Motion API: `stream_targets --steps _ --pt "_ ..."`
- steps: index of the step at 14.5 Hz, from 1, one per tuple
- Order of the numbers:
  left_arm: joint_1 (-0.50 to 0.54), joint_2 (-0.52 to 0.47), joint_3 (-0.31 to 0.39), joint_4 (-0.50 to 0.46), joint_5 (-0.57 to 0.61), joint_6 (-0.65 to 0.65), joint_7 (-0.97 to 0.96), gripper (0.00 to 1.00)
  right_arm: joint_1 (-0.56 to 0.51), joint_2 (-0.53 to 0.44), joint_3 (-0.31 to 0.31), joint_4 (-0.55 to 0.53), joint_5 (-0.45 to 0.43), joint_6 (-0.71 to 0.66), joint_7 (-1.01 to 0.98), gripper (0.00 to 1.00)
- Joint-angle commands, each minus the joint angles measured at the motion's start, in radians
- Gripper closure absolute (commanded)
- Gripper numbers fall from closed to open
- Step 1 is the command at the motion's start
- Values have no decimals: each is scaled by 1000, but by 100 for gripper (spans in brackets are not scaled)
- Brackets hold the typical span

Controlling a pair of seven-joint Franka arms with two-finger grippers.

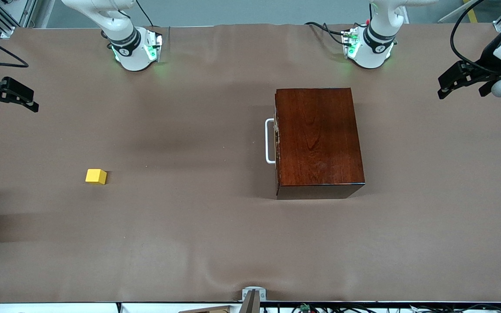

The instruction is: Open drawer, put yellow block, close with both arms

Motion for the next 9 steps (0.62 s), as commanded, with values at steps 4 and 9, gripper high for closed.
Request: stream_targets --steps 4,9 --pt "8 12 -7 29 1 -21 9 0 -10 -15 4 -11 3 -2 1 0" --pt "-12 67 -65 78 1 -22 0 0 -12 -14 2 -11 3 -2 1 0"
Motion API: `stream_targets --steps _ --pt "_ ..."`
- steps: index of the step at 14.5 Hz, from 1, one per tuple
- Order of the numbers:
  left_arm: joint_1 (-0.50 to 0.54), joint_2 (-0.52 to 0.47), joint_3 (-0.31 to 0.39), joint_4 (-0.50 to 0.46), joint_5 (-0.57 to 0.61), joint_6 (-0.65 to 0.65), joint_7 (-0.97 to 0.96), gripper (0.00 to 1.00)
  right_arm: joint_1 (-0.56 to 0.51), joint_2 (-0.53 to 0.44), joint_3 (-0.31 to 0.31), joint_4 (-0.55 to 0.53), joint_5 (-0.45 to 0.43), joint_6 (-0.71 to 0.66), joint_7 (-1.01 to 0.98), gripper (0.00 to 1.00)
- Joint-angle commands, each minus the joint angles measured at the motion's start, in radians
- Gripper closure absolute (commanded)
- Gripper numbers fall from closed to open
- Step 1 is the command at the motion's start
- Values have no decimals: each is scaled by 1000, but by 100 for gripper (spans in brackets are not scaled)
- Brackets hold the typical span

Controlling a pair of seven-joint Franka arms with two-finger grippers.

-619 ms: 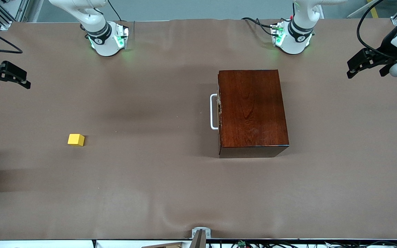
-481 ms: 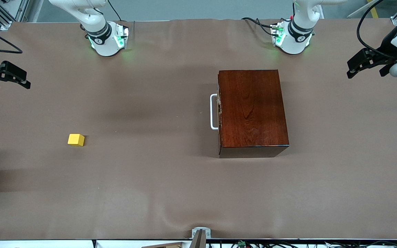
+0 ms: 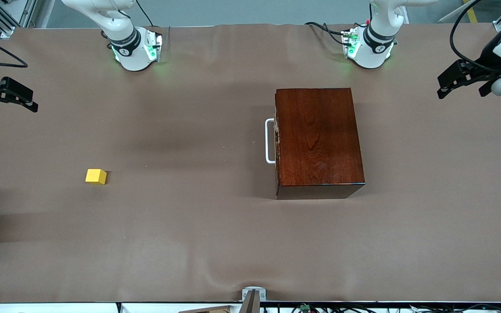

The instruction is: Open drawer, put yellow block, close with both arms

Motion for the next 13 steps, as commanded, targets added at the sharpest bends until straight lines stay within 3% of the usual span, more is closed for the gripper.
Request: stream_targets --steps 1,4,7,13 --pt "-9 70 -74 66 1 -22 -3 0 -12 -14 4 -11 3 -2 1 0" --pt "-14 150 -149 118 1 -22 -35 0 -12 -14 4 -11 3 -2 1 0" --pt "-78 226 -228 149 49 -18 -213 0 -18 -14 2 -11 3 -2 1 0" --pt "-372 481 -214 324 164 23 -474 0 -13 -11 4 -8 -9 4 -2 0"
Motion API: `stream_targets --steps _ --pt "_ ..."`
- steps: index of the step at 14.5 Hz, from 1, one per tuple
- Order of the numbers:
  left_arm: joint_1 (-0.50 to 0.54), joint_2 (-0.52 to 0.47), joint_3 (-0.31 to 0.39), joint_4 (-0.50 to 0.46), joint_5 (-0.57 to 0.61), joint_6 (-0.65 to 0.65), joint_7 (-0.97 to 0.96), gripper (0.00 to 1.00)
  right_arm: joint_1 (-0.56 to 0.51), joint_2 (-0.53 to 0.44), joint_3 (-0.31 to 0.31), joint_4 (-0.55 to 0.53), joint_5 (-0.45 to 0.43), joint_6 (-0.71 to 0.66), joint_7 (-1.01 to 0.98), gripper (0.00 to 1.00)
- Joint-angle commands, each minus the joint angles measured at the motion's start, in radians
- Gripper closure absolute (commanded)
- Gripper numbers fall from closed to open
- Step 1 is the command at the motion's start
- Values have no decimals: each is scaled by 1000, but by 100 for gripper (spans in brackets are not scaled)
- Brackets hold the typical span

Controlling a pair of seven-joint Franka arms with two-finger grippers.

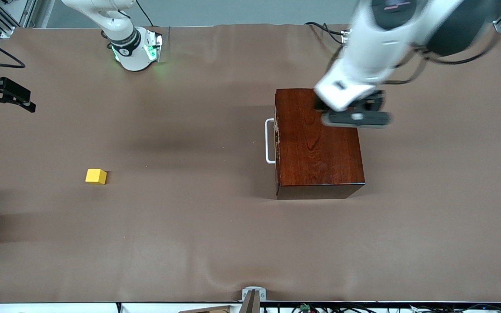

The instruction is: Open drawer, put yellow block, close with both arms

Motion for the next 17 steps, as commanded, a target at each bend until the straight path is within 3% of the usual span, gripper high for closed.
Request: stream_targets --steps 1,5,10,17 --pt "-102 136 21 111 53 32 -79 0 -12 -9 7 -7 -6 5 -2 0" --pt "-255 237 96 155 71 135 -229 0 -13 -4 6 3 -7 3 -6 0" --pt "-493 351 300 168 71 206 -340 0 -15 6 6 2 -12 0 -2 0" --pt "-555 440 331 175 74 258 -447 0 -36 8 4 -9 -10 -20 -2 0"
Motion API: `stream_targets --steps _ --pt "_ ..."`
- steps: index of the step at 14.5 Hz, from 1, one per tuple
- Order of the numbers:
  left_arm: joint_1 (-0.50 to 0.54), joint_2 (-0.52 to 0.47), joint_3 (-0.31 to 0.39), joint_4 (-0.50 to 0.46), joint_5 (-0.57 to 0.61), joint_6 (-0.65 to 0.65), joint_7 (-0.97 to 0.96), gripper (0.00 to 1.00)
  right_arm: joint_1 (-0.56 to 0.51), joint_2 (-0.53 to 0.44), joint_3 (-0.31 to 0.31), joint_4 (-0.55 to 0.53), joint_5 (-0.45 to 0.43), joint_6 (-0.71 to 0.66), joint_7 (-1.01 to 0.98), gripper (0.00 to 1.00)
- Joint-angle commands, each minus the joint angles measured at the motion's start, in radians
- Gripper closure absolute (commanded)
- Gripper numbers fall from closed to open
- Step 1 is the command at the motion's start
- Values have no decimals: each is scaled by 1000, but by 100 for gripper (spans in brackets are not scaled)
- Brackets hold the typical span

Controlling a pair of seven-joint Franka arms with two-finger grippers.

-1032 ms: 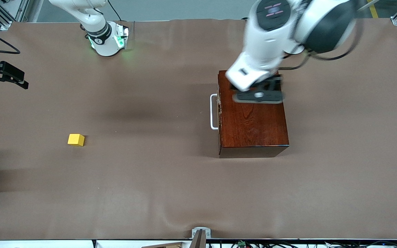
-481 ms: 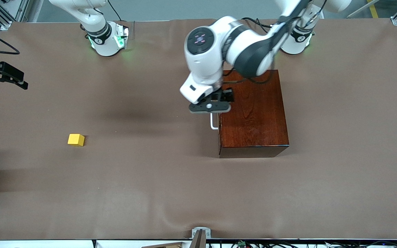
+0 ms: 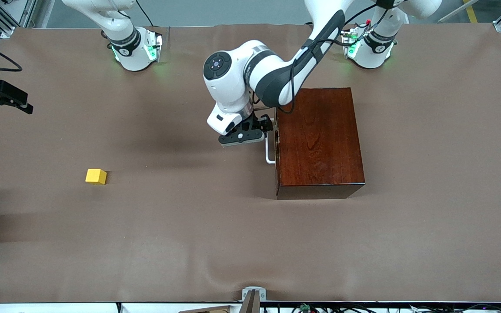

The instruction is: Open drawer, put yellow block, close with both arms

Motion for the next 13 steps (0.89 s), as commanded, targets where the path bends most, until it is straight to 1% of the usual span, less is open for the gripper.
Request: stream_targets --steps 1,5,7,13 --pt "-20 34 16 26 31 -8 -8 0 -21 -1 10 -5 -8 -15 -2 0" --pt "-38 87 14 26 97 -9 -3 0 -32 18 10 -5 -8 -13 -2 0" --pt "-38 89 13 12 114 -14 -1 0 -32 27 10 -5 -8 -13 -2 0" --pt "-46 115 13 15 117 -11 2 0 -27 55 10 -5 -8 -10 0 0"
